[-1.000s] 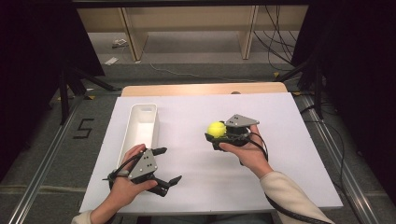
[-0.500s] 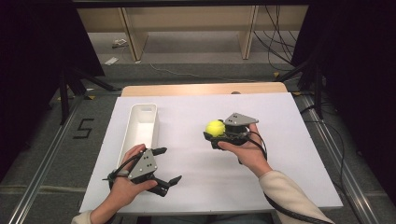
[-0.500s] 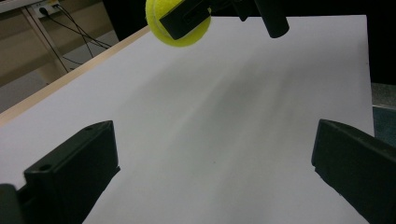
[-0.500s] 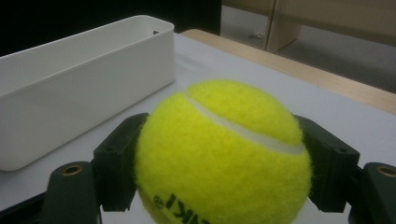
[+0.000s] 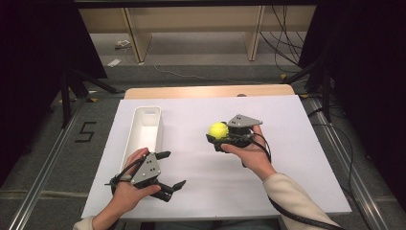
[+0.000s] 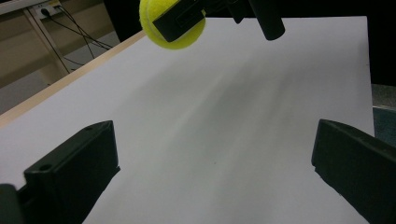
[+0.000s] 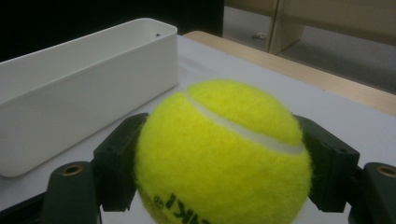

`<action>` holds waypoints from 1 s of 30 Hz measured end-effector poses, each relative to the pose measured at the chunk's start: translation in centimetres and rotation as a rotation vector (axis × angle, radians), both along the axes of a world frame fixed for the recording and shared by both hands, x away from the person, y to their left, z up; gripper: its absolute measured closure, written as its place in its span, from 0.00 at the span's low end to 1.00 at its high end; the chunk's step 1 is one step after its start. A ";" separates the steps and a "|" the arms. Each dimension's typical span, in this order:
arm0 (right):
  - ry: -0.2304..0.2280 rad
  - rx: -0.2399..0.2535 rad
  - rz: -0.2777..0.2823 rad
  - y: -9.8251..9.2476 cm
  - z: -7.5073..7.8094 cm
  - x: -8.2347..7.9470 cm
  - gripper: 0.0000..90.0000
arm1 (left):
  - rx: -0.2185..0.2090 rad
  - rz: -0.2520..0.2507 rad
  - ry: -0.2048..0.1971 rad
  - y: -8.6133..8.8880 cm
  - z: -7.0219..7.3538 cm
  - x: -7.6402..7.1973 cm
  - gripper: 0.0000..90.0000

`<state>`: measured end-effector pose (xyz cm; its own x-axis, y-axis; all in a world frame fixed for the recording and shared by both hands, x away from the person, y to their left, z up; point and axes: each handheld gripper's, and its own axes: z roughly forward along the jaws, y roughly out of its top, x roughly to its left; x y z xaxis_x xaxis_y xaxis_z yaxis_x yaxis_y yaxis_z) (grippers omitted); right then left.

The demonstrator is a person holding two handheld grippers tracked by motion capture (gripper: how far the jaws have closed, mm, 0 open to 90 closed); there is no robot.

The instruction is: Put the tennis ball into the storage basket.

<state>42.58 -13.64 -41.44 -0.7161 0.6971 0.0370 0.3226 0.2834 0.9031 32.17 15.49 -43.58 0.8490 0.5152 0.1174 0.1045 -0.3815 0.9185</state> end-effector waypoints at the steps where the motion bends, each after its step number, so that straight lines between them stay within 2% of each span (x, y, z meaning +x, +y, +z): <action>1: 0.000 0.000 0.001 0.0 0.0 0.0 0.29 | -0.001 0.000 0.001 0.0 0.0 0.0 0.00; 30: 0.002 0.012 0.018 1.0 0.4 0.2 0.29 | -0.006 -0.002 -0.001 0.0 0.1 -0.1 0.00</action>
<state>42.77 -12.59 -41.00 -0.7283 0.6837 0.0466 0.3193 0.2783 0.9059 32.08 15.46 -43.51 0.8500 0.5140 0.1156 0.1024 -0.3764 0.9208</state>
